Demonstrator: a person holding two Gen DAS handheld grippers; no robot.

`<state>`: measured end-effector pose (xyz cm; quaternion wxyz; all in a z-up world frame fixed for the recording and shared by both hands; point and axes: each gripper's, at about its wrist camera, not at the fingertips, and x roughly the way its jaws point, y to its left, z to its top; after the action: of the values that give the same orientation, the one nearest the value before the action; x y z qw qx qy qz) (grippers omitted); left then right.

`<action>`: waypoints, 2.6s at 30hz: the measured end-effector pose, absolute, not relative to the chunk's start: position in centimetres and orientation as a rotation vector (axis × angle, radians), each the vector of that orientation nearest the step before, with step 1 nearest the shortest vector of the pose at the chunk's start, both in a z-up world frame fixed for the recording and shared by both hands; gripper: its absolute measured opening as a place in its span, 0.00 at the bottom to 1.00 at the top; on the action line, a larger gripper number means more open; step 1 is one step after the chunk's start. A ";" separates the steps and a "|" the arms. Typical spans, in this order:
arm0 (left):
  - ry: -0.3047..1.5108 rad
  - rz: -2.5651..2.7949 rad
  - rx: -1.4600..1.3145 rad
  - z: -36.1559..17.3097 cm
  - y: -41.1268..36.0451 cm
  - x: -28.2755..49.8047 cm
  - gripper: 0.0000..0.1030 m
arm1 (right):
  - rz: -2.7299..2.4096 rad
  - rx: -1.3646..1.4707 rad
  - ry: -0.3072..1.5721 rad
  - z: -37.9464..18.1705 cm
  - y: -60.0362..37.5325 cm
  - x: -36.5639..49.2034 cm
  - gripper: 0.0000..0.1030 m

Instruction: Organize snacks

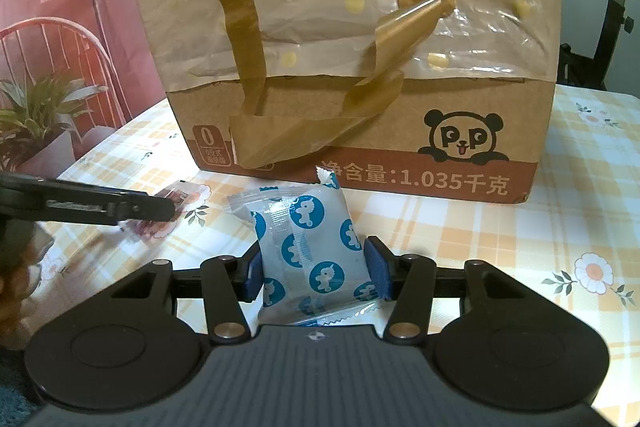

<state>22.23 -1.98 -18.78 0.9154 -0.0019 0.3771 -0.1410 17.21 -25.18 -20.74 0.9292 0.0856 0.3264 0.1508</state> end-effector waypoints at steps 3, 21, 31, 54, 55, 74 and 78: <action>0.737 -0.309 -0.030 -17.9 -2.2 20.8 0.39 | 0.310 0.177 0.669 -20.7 -25.2 17.3 0.52; 0.660 -0.324 -0.075 -16.1 -1.1 17.9 0.39 | 0.280 0.179 0.656 -20.1 -25.4 16.1 0.51; 0.471 -0.418 -0.084 -9.0 -2.9 18.7 0.39 | 0.244 0.220 0.515 -14.2 -29.4 12.8 0.50; 0.467 -0.494 0.000 -2.8 -15.2 33.9 0.43 | 0.229 0.014 0.332 -5.1 -32.4 25.5 0.50; 0.481 -0.486 0.000 -3.1 -15.4 34.2 0.43 | 0.232 0.016 0.340 -5.4 -32.4 25.8 0.50; 0.473 -0.392 0.018 1.1 -11.4 29.5 0.89 | 0.209 0.148 0.317 -3.1 -32.8 22.8 0.90; 0.454 -0.368 0.039 2.4 -10.2 26.9 0.92 | 0.191 0.191 0.289 -1.4 -32.0 20.7 0.99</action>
<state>26.91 -10.17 2.42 0.9574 0.0193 0.2239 -0.1814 20.73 -31.98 -1.40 0.9805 0.0947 0.1438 0.0949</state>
